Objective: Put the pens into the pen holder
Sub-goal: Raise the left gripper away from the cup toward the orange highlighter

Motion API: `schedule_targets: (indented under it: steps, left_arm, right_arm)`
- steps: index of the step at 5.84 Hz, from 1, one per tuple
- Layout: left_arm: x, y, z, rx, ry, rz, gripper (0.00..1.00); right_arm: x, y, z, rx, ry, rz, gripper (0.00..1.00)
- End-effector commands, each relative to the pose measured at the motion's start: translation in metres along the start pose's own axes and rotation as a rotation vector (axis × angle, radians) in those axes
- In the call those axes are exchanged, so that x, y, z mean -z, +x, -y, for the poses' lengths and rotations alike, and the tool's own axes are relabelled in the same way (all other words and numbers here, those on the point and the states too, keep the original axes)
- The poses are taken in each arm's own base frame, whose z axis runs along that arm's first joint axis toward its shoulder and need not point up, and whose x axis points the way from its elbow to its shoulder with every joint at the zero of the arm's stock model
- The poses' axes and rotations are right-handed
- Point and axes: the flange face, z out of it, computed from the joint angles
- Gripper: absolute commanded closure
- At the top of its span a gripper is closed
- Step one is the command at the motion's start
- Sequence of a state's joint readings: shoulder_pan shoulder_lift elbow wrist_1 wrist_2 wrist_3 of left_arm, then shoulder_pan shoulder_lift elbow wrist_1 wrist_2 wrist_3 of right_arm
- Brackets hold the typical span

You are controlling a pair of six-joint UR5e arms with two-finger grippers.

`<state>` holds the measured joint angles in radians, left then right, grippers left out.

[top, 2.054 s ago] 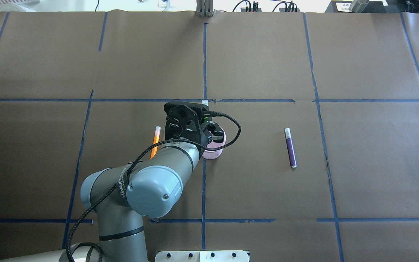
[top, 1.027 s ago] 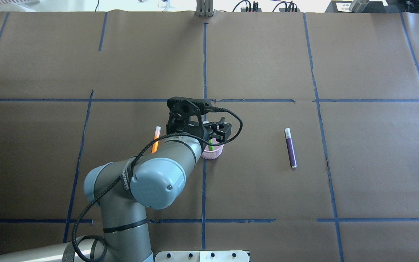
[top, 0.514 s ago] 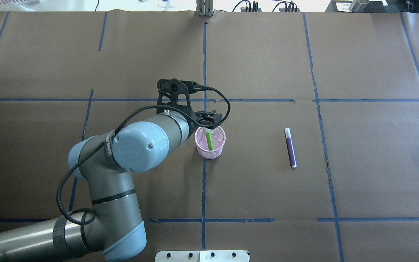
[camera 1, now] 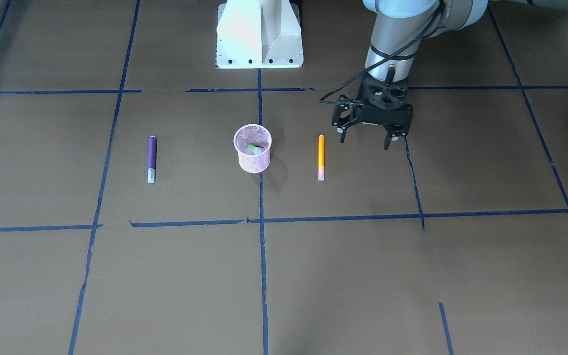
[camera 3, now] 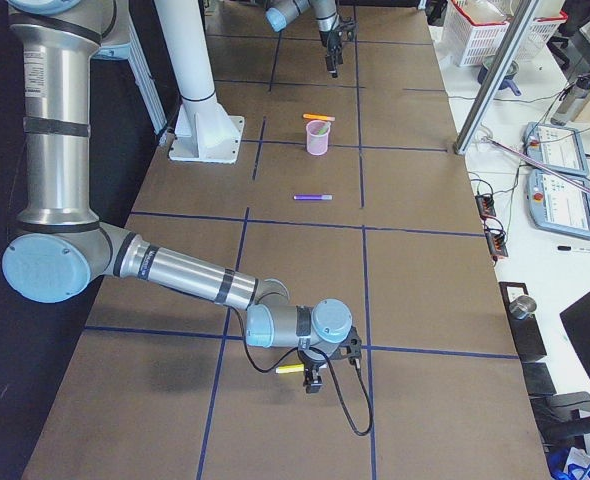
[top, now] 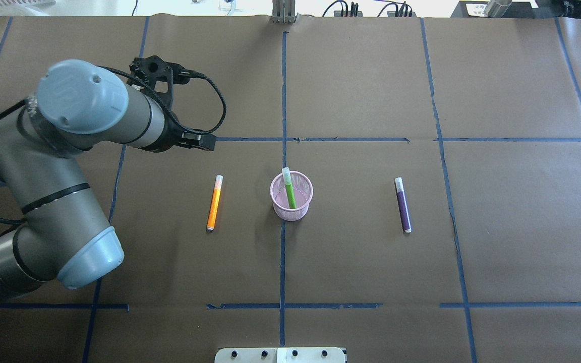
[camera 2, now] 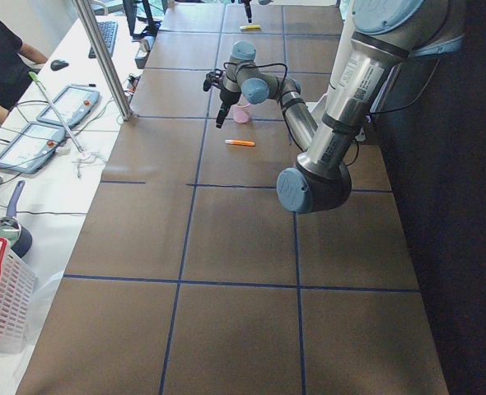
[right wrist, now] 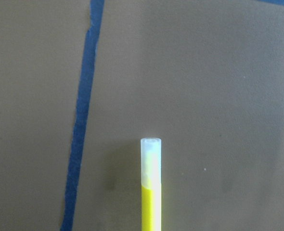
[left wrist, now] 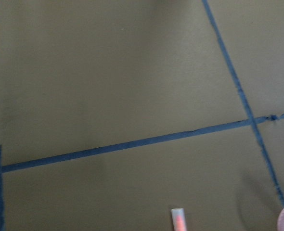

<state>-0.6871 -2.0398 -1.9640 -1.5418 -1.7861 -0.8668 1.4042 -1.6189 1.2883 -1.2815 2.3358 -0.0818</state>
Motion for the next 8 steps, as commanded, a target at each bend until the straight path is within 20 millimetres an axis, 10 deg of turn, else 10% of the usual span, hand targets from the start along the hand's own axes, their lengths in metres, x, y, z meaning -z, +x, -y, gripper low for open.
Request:
schedule_targets:
  steps: [1, 3, 5, 8]
  left_arm:
    - [0.007, -0.008, -0.004, -0.015, -0.003, 0.004, 0.0]
    - [0.013, -0.006, -0.005, -0.009, 0.006, -0.005, 0.0]
    - [0.014, -0.005, -0.005, -0.005, 0.009, -0.007, 0.0]
    - [0.018, -0.004, -0.005, -0.004, 0.014, -0.012, 0.0]
  right_arm:
    - [-0.019, -0.013, 0.013, 0.031, -0.04, 0.008, 0.02]
    - [-0.03, -0.011, 0.022, 0.028, -0.064, 0.004, 0.11]
    - [-0.03, -0.01, 0.022, 0.024, -0.064, 0.007, 0.94]
    - [-0.028, -0.015, 0.018, 0.02, -0.057, 0.046, 1.0]
